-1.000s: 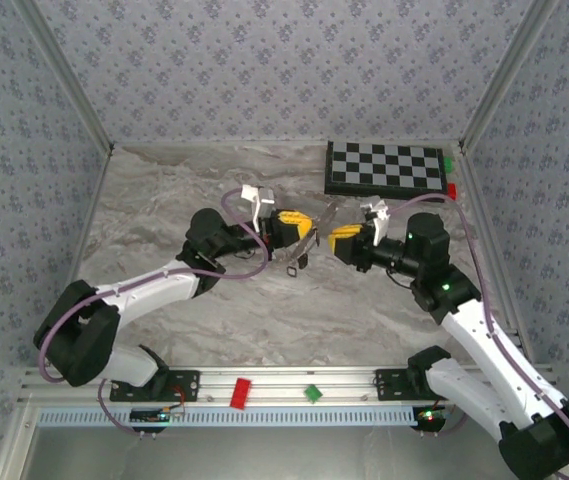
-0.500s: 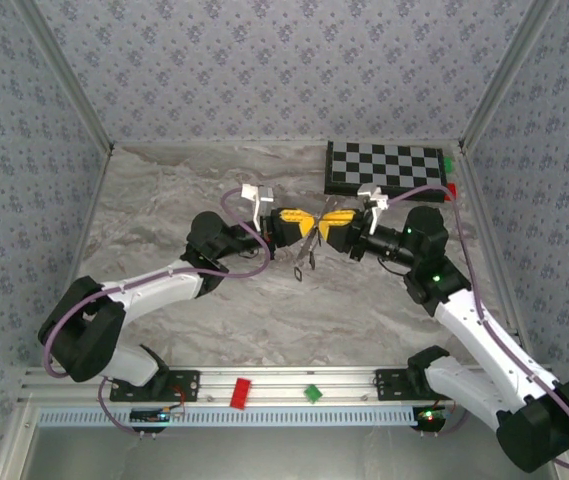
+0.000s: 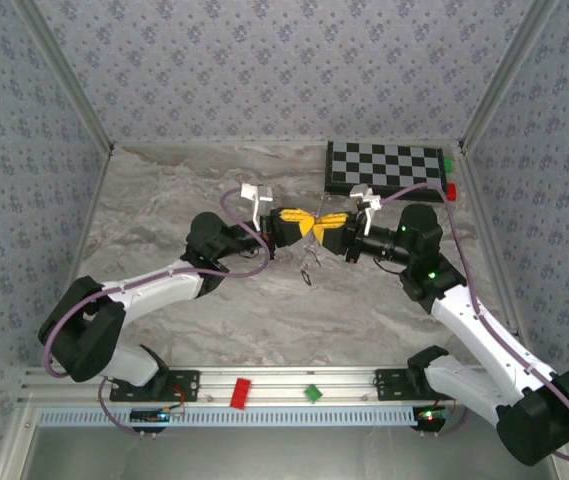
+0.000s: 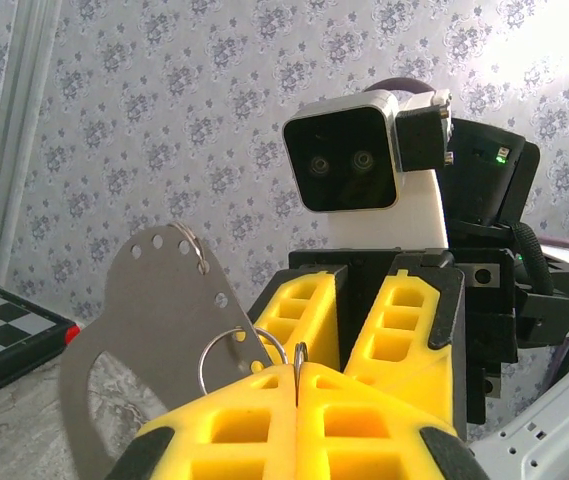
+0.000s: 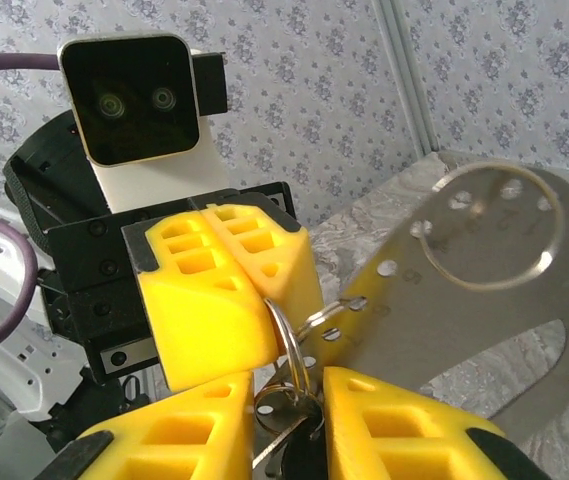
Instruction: Put the keys on the keyring
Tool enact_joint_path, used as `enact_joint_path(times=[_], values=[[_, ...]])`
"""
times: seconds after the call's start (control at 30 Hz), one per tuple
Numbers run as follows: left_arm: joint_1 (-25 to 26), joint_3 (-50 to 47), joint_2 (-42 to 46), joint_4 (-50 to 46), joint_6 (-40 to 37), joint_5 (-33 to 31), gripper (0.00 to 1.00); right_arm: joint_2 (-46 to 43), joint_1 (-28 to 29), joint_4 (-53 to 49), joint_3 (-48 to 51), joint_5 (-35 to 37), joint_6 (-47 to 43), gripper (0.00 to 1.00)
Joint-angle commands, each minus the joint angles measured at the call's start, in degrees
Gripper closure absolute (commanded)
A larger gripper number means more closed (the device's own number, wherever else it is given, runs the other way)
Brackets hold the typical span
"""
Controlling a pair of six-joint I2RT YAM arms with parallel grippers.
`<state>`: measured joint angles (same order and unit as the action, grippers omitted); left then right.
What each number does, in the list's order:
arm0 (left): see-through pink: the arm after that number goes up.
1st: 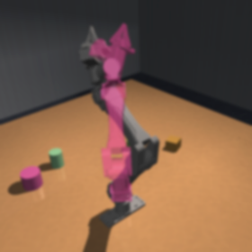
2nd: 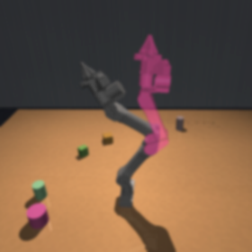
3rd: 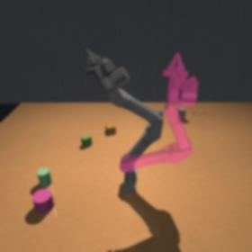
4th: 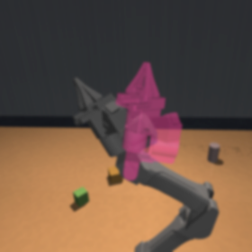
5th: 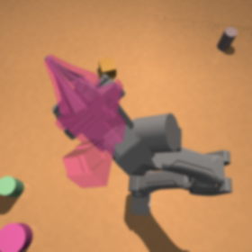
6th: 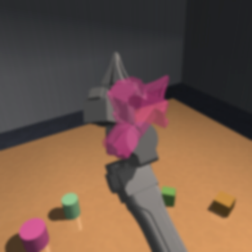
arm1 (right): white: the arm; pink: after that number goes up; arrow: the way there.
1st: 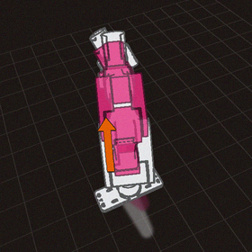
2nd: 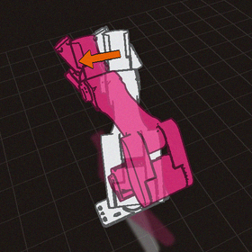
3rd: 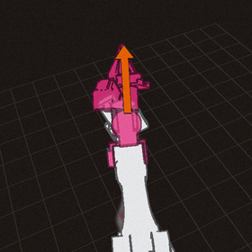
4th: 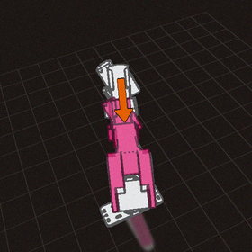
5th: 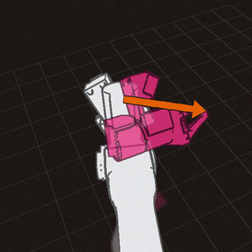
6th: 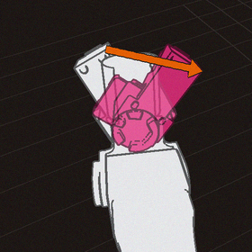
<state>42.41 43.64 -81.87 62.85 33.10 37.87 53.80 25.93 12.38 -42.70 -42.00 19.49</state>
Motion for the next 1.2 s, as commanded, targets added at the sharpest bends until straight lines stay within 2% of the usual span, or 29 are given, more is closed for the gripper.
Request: enact_joint_path(times=[0.0, 0.17, 0.27, 0.33, 0.4, 0.47, 0.7, 1.0, 1.17], values=[[0.4, 0.7, -0.5, 3.4, 0.6, 0.8, 1.00, 0.1, 0.5, 1.8, -2.4, -2.0, -0.9, 0.78], [0.4, 0.9, -1.0, 3.3, 0.8, 1.1, 1.00, 0.0, 1.0, 2.3, -2.6, -2.6, -1.1, 0.83], [0.4, 0.9, -1.3, 3.3, 0.8, 1.2, 1.00, -0.2, 1.0, 2.3, -2.5, -2.4, -1.5, 0.92], [0.4, 1.0, -1.3, 3.0, 0.8, 1.3, 1.00, -0.6, 1.0, 2.3, -2.4, -2.0, -1.6, 0.92], [0.5, 1.0, -1.4, 2.9, 0.8, 1.6, 1.00, -1.1, 1.0, 2.3, -2.1, -1.3, -2.2, 0.89], [0.4, 1.0, -1.3, 2.8, 0.9, 1.6, 1.00, -1.6, 1.0, 1.8, -2.0, -0.1, -2.4, 0.77], [0.4, 0.6, -0.4, 2.5, 0.5, 0.8, 1.00, -3.9, -1.2, 0.7, -0.6, 2.3, -1.0, 0.78], [0.4, 0.5, 0.0, 2.1, 0.2, 0.5, 1.00, -6.0, -1.9, -0.1, 2.5, 2.7, -1.4, 0.75], [0.3, 0.6, 0.0, 1.8, 0.5, -0.1, 1.00, -7.0, -0.1, -3.1, 3.9, 5.6, -5.4, 0.65]])
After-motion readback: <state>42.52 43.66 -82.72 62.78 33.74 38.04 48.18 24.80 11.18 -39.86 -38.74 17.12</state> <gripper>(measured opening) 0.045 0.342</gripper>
